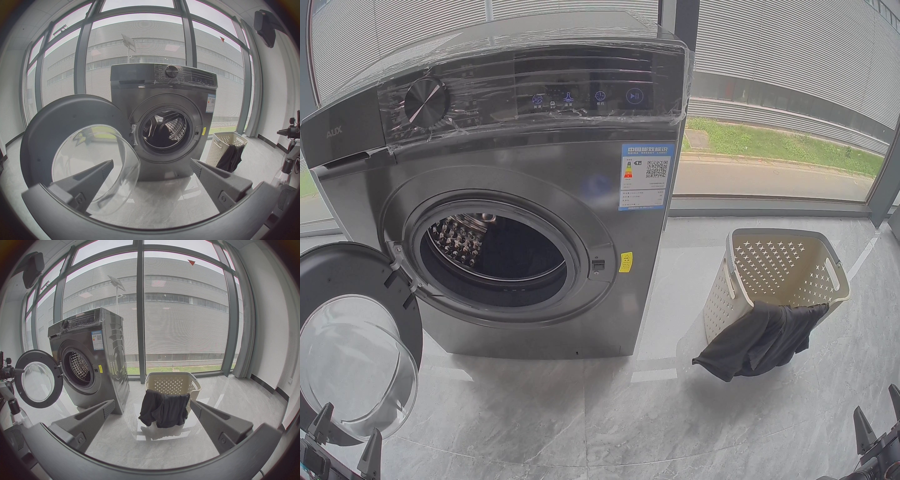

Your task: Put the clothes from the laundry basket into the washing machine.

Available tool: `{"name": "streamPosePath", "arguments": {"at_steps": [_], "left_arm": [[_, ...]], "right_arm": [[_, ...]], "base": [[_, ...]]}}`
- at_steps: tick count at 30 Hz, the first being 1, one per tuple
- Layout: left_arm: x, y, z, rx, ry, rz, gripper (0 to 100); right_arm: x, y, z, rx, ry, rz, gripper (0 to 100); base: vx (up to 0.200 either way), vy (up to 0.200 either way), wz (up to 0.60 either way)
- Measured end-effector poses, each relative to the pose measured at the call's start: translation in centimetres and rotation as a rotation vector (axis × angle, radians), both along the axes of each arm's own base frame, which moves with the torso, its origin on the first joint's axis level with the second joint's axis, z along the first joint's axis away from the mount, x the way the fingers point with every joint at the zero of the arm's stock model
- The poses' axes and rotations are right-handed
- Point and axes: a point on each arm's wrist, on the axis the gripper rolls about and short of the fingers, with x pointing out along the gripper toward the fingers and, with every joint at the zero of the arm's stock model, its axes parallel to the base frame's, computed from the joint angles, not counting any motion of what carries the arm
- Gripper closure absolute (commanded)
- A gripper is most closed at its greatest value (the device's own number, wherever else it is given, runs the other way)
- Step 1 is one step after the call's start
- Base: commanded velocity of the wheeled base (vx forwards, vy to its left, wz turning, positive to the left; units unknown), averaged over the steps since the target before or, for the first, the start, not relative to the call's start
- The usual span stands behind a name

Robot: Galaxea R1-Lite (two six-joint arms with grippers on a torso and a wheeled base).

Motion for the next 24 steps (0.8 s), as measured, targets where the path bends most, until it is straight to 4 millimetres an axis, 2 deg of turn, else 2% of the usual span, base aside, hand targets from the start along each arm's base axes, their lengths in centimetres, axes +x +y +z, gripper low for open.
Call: {"name": "streamPosePath", "arguments": {"at_steps": [2,11,24], "left_arm": [[0.00,0.00,0.00,0.000,0.000,0.000,0],[0.01,0.01,0.01,-0.010,0.000,0.006,0],[0.01,0.01,0.01,0.000,0.001,0.004,0]], "right_arm": [[0.00,0.00,0.00,0.000,0.000,0.000,0],[0.01,0.00,0.01,0.000,0.000,0.000,0],[0.01,0.00,0.00,0.000,0.001,0.000,0]], "base": [[0.200,0.000,0.00],[0.000,0.000,0.00],[0.000,-0.200,0.00]]}}
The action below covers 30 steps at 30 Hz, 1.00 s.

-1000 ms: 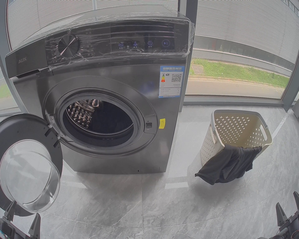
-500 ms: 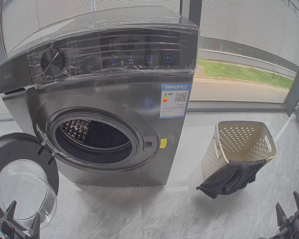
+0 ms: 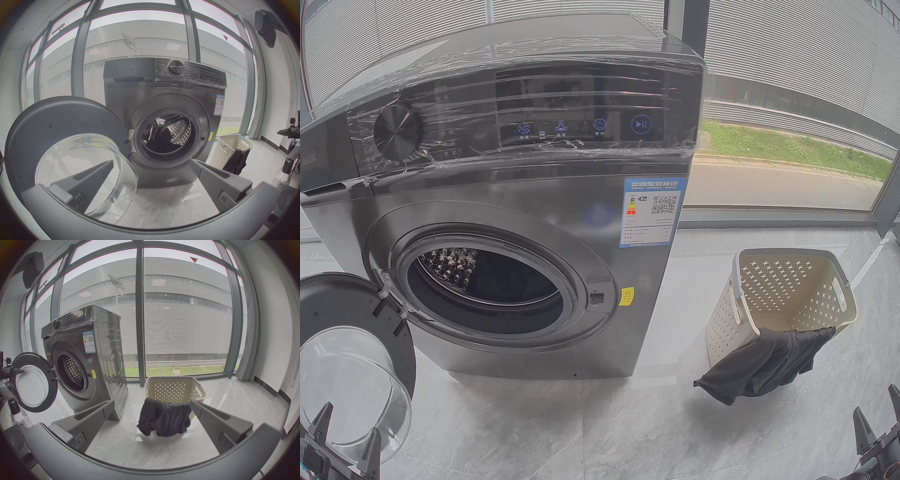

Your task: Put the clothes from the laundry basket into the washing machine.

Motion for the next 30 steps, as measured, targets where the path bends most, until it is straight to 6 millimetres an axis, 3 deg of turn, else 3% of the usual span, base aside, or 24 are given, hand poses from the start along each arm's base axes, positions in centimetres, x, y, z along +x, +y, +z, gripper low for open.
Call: {"name": "streamPosePath", "arguments": {"at_steps": [11,30], "left_arm": [[0.00,0.00,0.00,0.003,0.001,0.002,0],[0.01,0.01,0.00,0.001,0.001,0.001,0]], "right_arm": [[0.00,0.00,0.01,0.000,0.000,0.000,0],[0.00,0.00,0.01,0.000,0.000,0.000,0]], "base": [[0.000,-0.200,0.00],[0.000,0.000,0.00]]}}
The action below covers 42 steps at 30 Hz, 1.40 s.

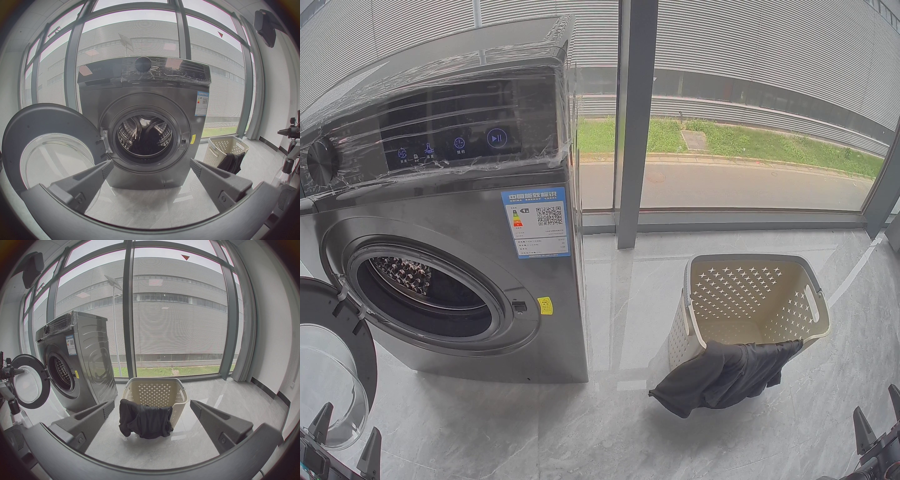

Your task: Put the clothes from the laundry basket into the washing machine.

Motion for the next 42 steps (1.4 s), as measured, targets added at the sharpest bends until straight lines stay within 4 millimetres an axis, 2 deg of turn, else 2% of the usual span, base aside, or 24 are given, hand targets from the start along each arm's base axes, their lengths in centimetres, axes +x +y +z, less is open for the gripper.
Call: {"name": "streamPosePath", "arguments": {"at_steps": [2,14,23,32,42], "left_arm": [[0.00,0.00,0.00,0.001,0.000,0.001,0],[0.00,0.00,0.02,0.000,-0.001,0.003,0],[0.00,0.00,0.00,0.002,0.000,0.002,0],[0.00,0.00,0.00,0.001,0.000,0.003,0],[0.00,0.00,0.00,0.002,0.000,0.002,0]], "right_arm": [[0.00,0.00,0.00,0.000,0.000,0.000,0],[0.01,0.00,0.00,0.000,0.001,0.000,0],[0.01,0.00,0.00,0.000,0.001,0.001,0],[0.01,0.00,0.00,0.000,0.001,0.001,0],[0.01,0.00,0.00,0.000,0.001,0.000,0]], "base": [[0.000,0.000,0.00],[0.000,-0.200,0.00],[0.000,0.000,0.00],[0.000,-0.200,0.00],[0.000,0.000,0.00]]}}
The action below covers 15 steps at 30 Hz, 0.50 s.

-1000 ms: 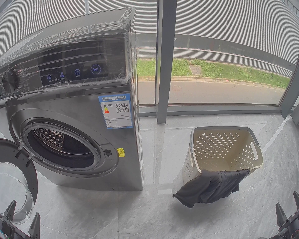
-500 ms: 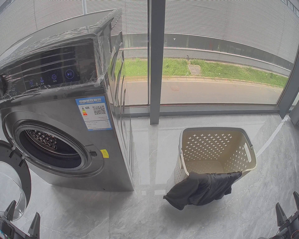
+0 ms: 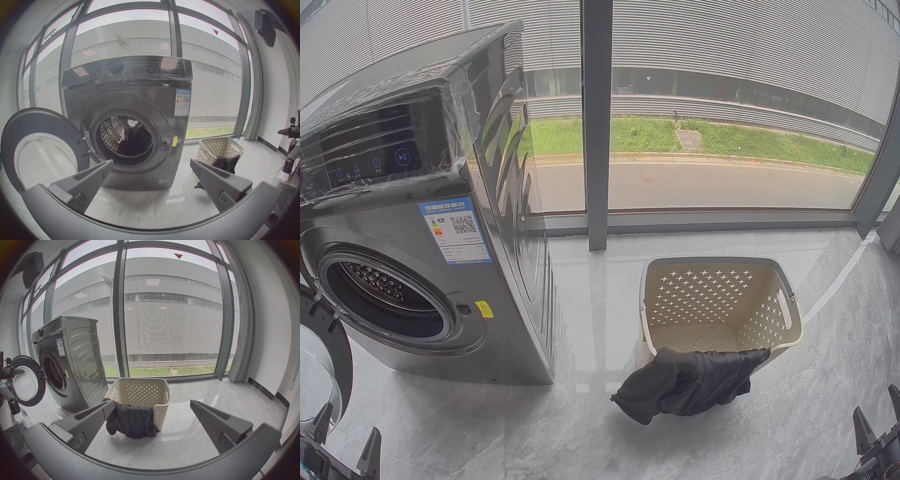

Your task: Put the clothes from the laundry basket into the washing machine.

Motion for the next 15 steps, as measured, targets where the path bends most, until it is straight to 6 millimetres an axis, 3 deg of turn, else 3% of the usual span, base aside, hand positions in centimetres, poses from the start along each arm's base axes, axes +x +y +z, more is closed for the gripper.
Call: {"name": "streamPosePath", "arguments": {"at_steps": [2,5,15], "left_arm": [[0.00,0.00,0.00,-0.001,0.000,-0.002,0],[0.00,0.00,0.00,0.001,0.000,-0.002,0],[0.00,0.00,0.00,0.001,0.000,-0.005,0]], "right_arm": [[0.00,0.00,0.00,0.000,0.000,0.000,0],[0.00,0.00,0.00,0.000,0.000,0.000,0],[0.00,0.00,0.00,0.000,0.000,0.000,0]], "base": [[0.000,0.000,0.00],[0.200,0.000,0.00],[0.000,-0.020,0.00]]}}
